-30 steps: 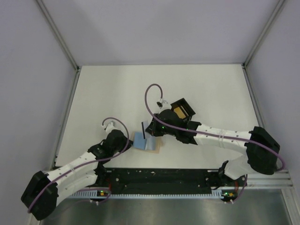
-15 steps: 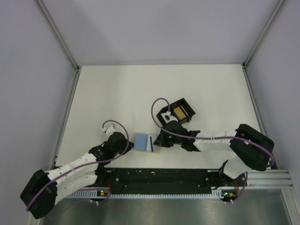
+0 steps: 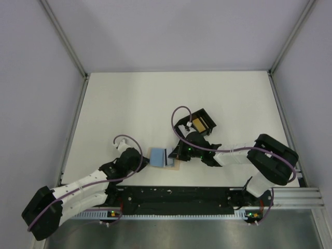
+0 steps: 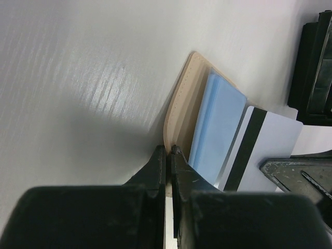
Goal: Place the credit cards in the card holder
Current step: Insert the credit card into the card holder.
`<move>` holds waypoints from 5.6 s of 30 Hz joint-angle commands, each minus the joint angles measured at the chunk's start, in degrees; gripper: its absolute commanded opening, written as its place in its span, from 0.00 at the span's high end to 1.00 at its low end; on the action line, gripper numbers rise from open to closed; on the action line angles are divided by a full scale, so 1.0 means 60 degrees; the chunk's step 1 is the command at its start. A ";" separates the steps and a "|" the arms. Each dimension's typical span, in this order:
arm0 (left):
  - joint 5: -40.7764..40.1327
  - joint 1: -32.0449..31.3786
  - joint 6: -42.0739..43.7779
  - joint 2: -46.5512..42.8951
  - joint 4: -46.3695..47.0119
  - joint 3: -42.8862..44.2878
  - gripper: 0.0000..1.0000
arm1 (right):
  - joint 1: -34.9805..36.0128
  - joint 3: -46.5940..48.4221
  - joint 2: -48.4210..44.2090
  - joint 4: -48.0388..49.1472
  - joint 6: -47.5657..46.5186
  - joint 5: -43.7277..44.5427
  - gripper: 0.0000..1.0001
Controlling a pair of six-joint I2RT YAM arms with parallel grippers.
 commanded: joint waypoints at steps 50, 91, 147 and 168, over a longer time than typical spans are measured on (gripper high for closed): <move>-0.0299 -0.0124 0.0018 -0.0111 0.0058 -0.0180 1.00 | -0.0021 0.0903 0.1784 0.0355 0.0708 -0.0543 1.00; -0.0650 -0.0124 0.0281 -0.0360 -0.0498 0.0010 1.00 | 0.0873 0.3114 0.1680 -0.4012 -0.1518 0.1173 0.55; -0.2027 -0.0080 0.0749 -0.0098 -0.1787 0.1898 1.00 | -0.2934 0.4930 -0.0137 -0.6193 -0.5311 0.0266 0.37; -0.0534 0.1326 0.1117 0.2115 -0.0528 0.2281 1.00 | -0.3361 0.6572 0.2239 -0.6428 -0.5503 -0.1714 0.35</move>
